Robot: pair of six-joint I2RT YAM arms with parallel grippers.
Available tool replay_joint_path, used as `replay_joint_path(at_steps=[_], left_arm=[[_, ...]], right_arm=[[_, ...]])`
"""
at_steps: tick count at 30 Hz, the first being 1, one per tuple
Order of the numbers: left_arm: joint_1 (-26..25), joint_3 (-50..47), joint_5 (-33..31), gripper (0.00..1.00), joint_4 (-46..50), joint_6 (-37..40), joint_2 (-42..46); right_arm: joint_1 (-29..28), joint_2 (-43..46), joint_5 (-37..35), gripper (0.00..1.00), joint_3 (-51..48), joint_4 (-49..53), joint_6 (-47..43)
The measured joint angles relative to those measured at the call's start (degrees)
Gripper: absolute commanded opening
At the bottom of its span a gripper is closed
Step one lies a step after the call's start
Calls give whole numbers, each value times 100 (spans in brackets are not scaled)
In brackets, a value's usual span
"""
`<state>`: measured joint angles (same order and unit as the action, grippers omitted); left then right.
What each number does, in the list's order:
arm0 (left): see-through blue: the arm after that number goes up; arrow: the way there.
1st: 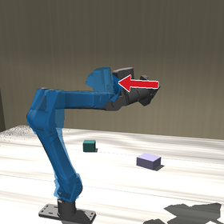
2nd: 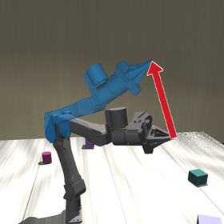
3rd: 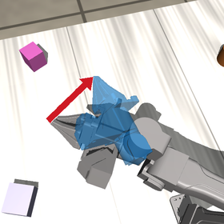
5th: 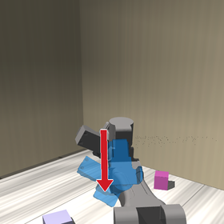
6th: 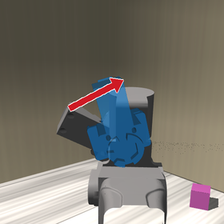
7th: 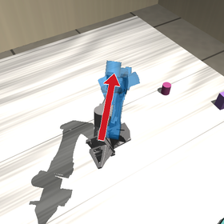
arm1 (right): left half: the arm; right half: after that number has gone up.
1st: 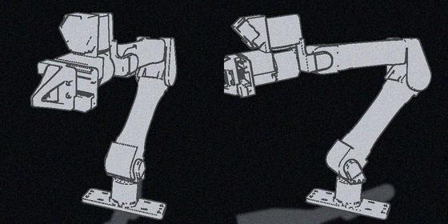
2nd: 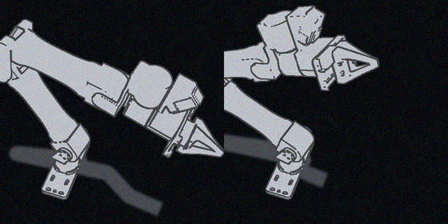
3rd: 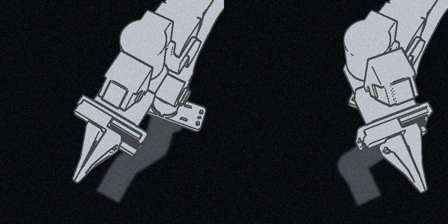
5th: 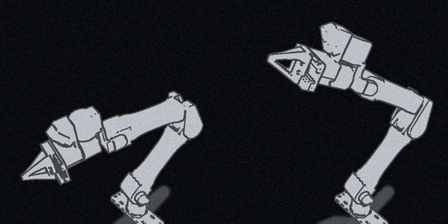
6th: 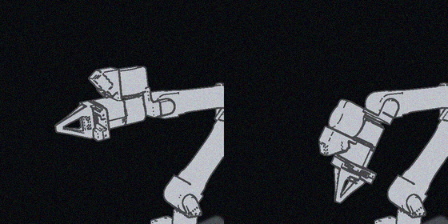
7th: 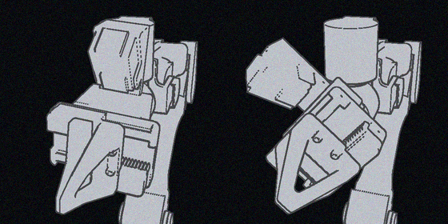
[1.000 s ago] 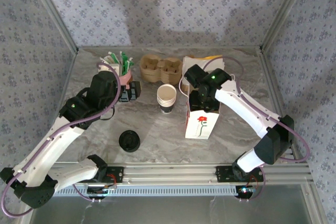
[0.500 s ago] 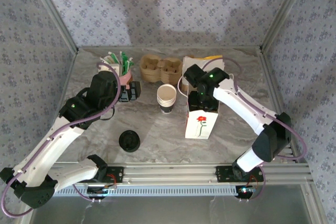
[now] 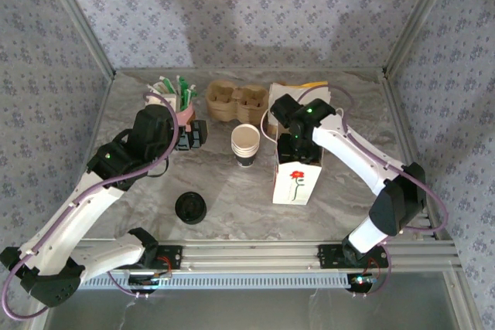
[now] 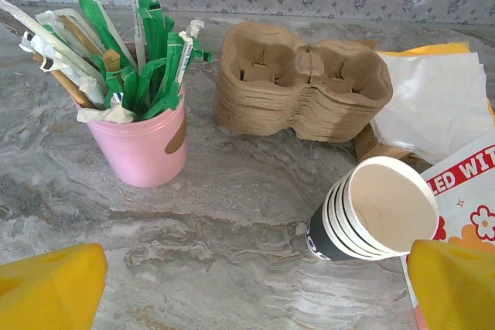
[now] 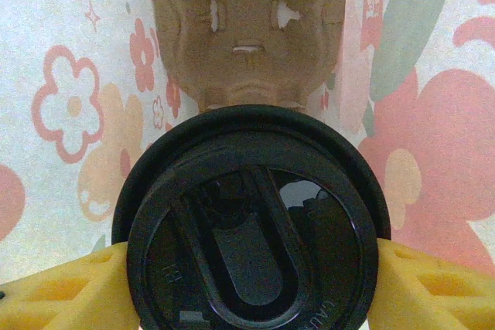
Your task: Pack the takeout coffee
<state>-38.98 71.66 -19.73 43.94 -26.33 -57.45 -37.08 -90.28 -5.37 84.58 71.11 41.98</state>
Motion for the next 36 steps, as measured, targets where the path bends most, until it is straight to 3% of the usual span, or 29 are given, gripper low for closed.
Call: replay_joint_path(at_steps=[36], left_arm=[[0, 205, -46, 100, 254, 37, -101]], right_arm=[[74, -35, -22, 68, -472, -485, -46]])
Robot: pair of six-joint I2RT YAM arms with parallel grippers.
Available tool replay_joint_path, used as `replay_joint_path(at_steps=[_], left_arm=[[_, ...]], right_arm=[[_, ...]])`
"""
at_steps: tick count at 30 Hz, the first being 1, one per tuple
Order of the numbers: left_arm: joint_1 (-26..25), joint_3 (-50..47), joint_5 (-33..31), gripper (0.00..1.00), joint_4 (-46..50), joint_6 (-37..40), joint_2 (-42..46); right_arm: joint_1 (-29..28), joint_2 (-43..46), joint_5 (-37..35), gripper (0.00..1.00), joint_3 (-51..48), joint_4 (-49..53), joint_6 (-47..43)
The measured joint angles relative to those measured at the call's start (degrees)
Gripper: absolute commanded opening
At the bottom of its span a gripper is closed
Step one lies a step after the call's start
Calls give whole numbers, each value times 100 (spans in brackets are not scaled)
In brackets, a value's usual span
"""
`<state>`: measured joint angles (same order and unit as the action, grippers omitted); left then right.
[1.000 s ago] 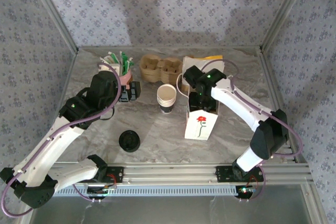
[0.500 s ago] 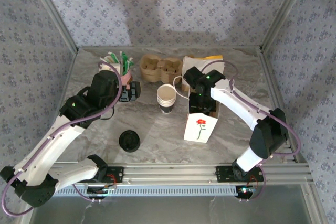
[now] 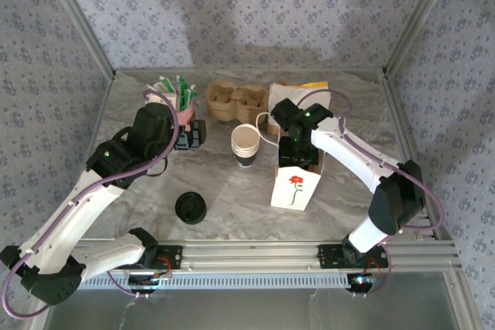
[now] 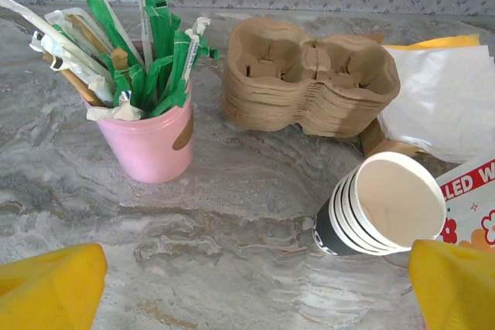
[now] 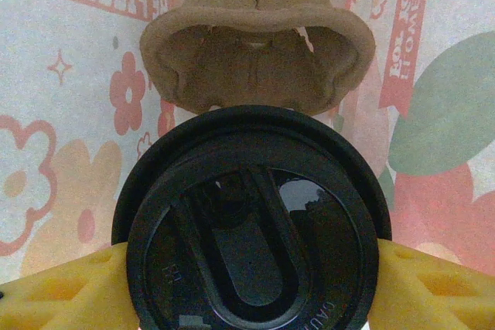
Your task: Pack the takeout coffee
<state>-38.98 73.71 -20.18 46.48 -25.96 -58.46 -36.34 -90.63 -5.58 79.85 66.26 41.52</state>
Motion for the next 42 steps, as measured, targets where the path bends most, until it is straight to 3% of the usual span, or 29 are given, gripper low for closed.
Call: replay_joint_path(at_steps=[42], left_arm=[[0, 264, 2, 100, 7, 0, -173]], right_arm=[[26, 26, 7, 68, -13, -13, -46]])
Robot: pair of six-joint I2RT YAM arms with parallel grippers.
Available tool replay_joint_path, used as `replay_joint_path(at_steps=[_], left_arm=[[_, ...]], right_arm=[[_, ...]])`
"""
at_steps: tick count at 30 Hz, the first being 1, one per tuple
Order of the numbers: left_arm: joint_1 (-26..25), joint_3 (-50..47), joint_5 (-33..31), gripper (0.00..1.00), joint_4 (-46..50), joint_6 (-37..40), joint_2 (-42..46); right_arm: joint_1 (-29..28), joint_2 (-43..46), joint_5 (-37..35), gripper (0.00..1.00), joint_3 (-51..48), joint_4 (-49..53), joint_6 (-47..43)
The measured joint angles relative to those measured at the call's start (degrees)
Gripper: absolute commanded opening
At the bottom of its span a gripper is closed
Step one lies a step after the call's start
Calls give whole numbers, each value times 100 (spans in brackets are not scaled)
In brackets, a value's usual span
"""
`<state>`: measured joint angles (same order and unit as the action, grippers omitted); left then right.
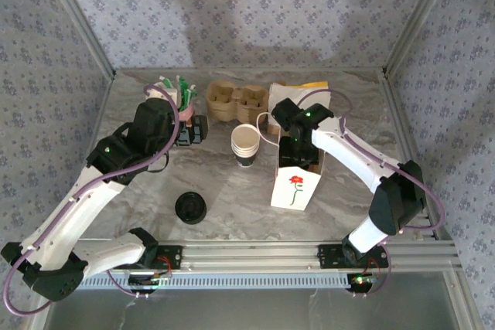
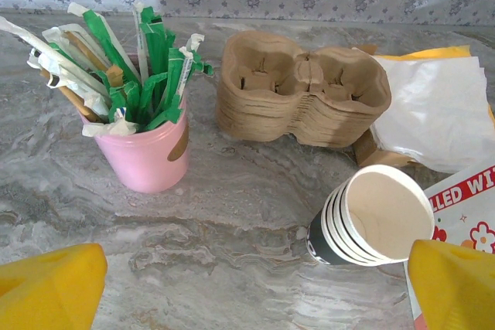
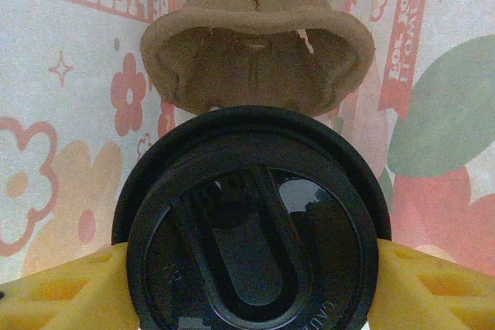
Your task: Pack the takeout coffee
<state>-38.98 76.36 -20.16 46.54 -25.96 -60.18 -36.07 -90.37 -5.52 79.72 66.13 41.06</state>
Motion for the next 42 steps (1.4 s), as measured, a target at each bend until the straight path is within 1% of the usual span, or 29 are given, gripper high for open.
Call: replay_joint_path(at_steps=[14, 31, 42], left_arm=[[0, 0, 0, 100, -2, 0, 0], [0, 0, 2, 100, -2, 0, -37], [0, 0, 2, 100, -2, 0, -37]], right_arm=[[-28, 199, -70, 68, -138, -111, -96], [-197, 728, -264, 67, -297, -511, -302], [-212, 758, -286, 68, -118, -439, -352]])
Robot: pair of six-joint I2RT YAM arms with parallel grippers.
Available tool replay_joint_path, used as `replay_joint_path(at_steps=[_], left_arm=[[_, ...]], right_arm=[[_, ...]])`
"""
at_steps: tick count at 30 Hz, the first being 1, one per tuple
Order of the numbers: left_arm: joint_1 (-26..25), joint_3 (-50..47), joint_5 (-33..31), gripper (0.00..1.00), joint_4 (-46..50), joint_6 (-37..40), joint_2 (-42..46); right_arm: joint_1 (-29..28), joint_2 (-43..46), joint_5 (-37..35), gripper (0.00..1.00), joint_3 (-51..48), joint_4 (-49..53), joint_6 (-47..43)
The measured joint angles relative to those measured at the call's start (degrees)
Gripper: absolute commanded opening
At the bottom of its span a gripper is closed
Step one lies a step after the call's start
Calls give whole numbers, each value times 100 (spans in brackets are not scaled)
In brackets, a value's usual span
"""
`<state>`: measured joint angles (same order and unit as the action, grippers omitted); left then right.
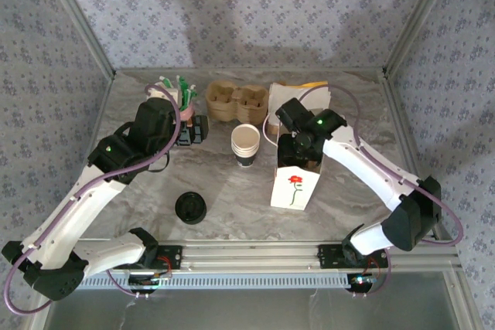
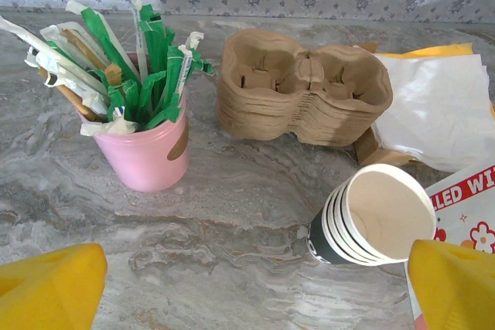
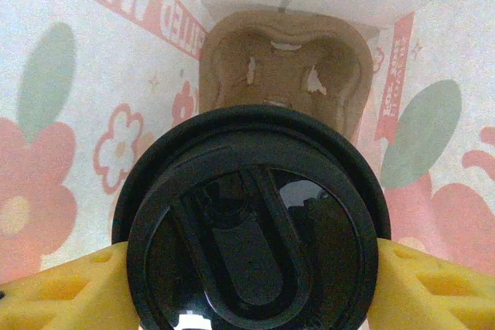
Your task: Pack the takeout coffee
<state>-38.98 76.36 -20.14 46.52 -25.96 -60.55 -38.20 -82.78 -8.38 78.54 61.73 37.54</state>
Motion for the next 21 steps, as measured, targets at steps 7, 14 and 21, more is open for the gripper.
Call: replay_joint_path(at_steps=[7, 14, 21], left_arm=[[0, 0, 0, 100, 0, 0, 0], [0, 2, 0, 100, -2, 0, 0], [0, 0, 0, 100, -2, 0, 0]], right_arm=[[0, 11, 0, 68, 289, 96, -13], [2, 20, -83, 68, 457, 144, -26], [44, 20, -136, 68, 647, 151, -212]])
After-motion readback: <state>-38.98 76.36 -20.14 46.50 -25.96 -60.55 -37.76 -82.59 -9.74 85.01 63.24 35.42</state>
